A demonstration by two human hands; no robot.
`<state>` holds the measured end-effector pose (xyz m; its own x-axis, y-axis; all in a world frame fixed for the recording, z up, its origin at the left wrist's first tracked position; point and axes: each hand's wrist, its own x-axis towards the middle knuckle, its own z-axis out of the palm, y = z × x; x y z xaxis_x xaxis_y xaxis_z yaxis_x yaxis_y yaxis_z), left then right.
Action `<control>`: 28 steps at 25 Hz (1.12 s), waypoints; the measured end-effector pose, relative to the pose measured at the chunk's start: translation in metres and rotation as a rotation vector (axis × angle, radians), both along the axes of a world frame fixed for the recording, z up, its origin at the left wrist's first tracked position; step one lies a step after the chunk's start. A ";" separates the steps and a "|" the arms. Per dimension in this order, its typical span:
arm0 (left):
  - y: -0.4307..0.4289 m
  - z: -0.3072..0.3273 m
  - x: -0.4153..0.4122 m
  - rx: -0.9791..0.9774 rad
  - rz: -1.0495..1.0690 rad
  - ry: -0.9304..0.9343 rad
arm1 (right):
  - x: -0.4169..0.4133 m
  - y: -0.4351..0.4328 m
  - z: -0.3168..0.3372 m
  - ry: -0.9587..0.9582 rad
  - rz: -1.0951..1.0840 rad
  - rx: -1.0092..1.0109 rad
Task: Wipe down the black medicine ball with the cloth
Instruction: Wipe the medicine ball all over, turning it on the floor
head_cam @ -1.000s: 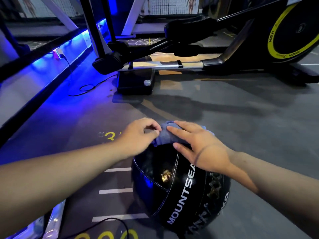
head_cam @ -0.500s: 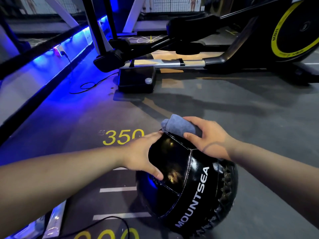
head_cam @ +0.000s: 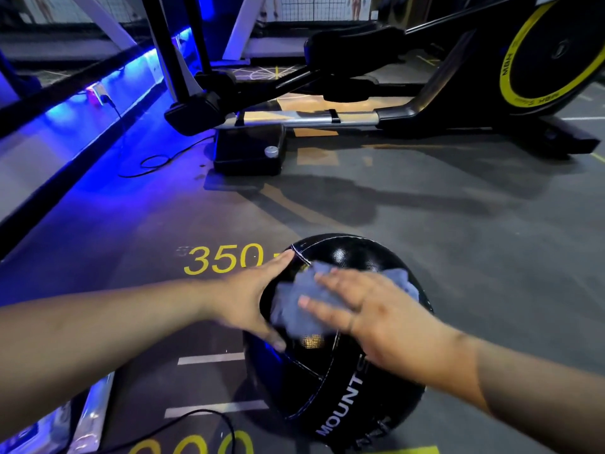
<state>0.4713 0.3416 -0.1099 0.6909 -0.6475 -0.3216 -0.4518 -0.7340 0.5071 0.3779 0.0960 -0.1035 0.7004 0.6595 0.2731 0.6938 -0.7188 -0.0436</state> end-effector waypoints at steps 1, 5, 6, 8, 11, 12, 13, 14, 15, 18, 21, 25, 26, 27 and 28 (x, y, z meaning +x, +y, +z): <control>-0.001 0.000 -0.001 -0.010 0.001 0.007 | 0.013 -0.011 0.003 0.076 -0.116 0.172; -0.012 0.001 -0.010 -0.048 0.010 0.011 | 0.069 -0.075 -0.001 0.353 -0.677 0.407; -0.017 0.000 -0.012 -0.069 0.017 0.001 | 0.076 -0.082 -0.002 0.435 -0.755 0.405; -0.027 0.000 -0.017 -0.105 0.031 -0.022 | 0.080 -0.075 0.000 0.409 -0.762 0.374; -0.038 0.001 -0.022 -0.126 0.026 -0.083 | 0.060 -0.031 0.012 0.169 -0.527 0.269; -0.041 0.003 -0.024 -0.125 0.023 -0.102 | 0.049 -0.015 0.012 0.073 -0.436 0.205; -0.043 0.005 -0.025 -0.115 0.032 -0.119 | 0.037 -0.001 0.010 -0.022 -0.373 0.106; -0.043 0.007 -0.027 -0.100 0.045 -0.131 | 0.026 0.010 0.008 -0.074 -0.353 0.004; -0.042 0.008 -0.028 -0.101 0.040 -0.142 | 0.022 0.014 0.007 -0.102 -0.353 -0.062; -0.038 0.008 -0.032 -0.099 -0.037 -0.150 | 0.053 -0.007 0.021 0.091 -0.474 0.019; -0.044 0.008 -0.037 -0.054 -0.045 -0.139 | 0.096 -0.045 0.034 0.370 -0.659 0.117; -0.052 0.012 -0.038 -0.038 -0.027 -0.205 | 0.075 -0.011 0.028 0.194 -0.459 0.023; -0.052 0.012 -0.037 -0.044 -0.027 -0.220 | 0.067 -0.001 0.026 0.148 -0.390 0.012; -0.052 0.012 -0.037 -0.047 -0.028 -0.227 | 0.063 0.004 0.025 0.121 -0.348 -0.010; -0.051 0.011 -0.038 -0.042 -0.035 -0.226 | 0.065 0.004 0.024 0.121 -0.343 -0.028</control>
<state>0.4337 0.2905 -0.0986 0.7193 -0.6817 -0.1340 -0.5819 -0.6966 0.4197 0.4428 0.0997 -0.0793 0.9084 0.3863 0.1601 0.4029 -0.9111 -0.0874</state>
